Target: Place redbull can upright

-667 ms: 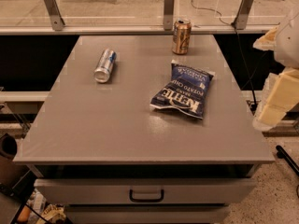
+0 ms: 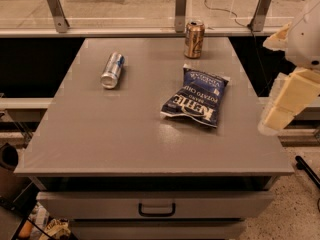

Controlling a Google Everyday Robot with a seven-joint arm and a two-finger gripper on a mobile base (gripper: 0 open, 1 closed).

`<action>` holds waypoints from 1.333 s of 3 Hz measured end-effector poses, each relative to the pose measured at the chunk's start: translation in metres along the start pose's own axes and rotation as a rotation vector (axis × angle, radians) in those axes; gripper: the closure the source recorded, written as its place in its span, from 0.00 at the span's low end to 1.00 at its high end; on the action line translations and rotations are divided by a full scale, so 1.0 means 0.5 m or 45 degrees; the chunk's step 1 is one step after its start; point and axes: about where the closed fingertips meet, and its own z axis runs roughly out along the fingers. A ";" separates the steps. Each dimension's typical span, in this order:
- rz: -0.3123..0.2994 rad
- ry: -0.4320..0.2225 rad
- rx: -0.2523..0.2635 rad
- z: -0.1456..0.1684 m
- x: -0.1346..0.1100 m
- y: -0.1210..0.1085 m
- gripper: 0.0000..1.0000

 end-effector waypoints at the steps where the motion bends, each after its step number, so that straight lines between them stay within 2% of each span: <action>1: 0.053 -0.159 0.005 0.004 -0.062 0.009 0.00; 2: 0.147 -0.363 0.001 0.021 -0.120 0.017 0.00; 3: 0.286 -0.563 0.012 0.029 -0.165 -0.017 0.00; 4: 0.413 -0.652 0.034 0.007 -0.184 -0.078 0.00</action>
Offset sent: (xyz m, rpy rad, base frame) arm 0.0204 0.0964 0.0089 0.5512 -0.1009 -0.0473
